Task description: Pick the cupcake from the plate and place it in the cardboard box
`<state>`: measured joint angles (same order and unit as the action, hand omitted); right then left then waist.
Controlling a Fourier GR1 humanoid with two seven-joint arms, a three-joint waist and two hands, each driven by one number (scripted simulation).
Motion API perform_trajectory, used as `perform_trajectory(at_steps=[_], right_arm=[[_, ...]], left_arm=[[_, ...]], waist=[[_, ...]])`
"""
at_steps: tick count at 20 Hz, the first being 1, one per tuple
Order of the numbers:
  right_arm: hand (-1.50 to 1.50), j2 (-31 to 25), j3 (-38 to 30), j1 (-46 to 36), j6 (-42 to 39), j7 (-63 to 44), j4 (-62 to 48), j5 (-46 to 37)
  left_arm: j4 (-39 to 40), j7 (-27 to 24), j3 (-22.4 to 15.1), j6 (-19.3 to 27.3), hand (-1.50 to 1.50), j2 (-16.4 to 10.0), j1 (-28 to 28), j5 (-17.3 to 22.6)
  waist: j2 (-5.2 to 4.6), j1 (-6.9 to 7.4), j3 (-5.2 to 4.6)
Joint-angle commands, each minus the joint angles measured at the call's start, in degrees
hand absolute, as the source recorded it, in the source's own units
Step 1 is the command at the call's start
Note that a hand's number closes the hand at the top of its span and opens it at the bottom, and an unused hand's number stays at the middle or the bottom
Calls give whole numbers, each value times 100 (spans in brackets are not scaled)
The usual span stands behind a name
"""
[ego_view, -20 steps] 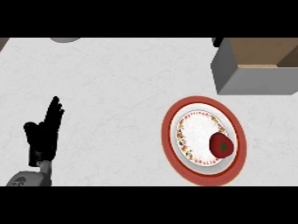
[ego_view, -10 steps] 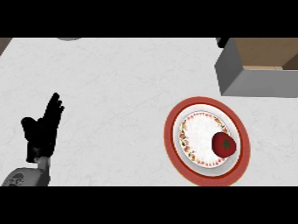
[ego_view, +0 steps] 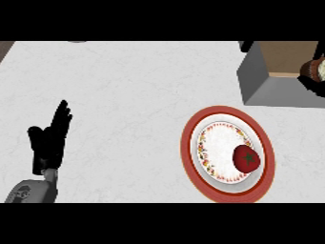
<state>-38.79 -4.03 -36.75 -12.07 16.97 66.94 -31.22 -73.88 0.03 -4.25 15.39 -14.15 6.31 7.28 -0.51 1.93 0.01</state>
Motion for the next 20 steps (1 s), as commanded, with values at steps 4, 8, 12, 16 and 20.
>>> perform_trajectory(at_steps=[4, 8, 12, 16, 20], right_arm=[[-150, 457, 25, -980, 568, 434, -2516, -523], [-150, 525, -266, -1193, 89, 1000, -3190, -79], [-150, 824, -584, -1451, -45, 1440, -3673, 306], [-150, 558, -1236, -1534, -782, 2165, -4110, 1047], [-150, 254, -1692, -1823, -1666, 1973, -4663, 1542]], left_arm=[[-1, 82, -59, 41, 0, 154, 126, -101], [-5, -188, -11, -57, 0, 158, -193, -80], [-48, -42, 48, -76, 0, 87, -45, -90], [7, 37, 52, -28, 0, 161, 68, -89], [-133, 175, 47, -47, 0, 83, 101, -134]], waist=[[-41, 93, 7], [-22, 43, 5], [-25, 33, 7], [-59, 47, 16], [-31, 25, 13]])
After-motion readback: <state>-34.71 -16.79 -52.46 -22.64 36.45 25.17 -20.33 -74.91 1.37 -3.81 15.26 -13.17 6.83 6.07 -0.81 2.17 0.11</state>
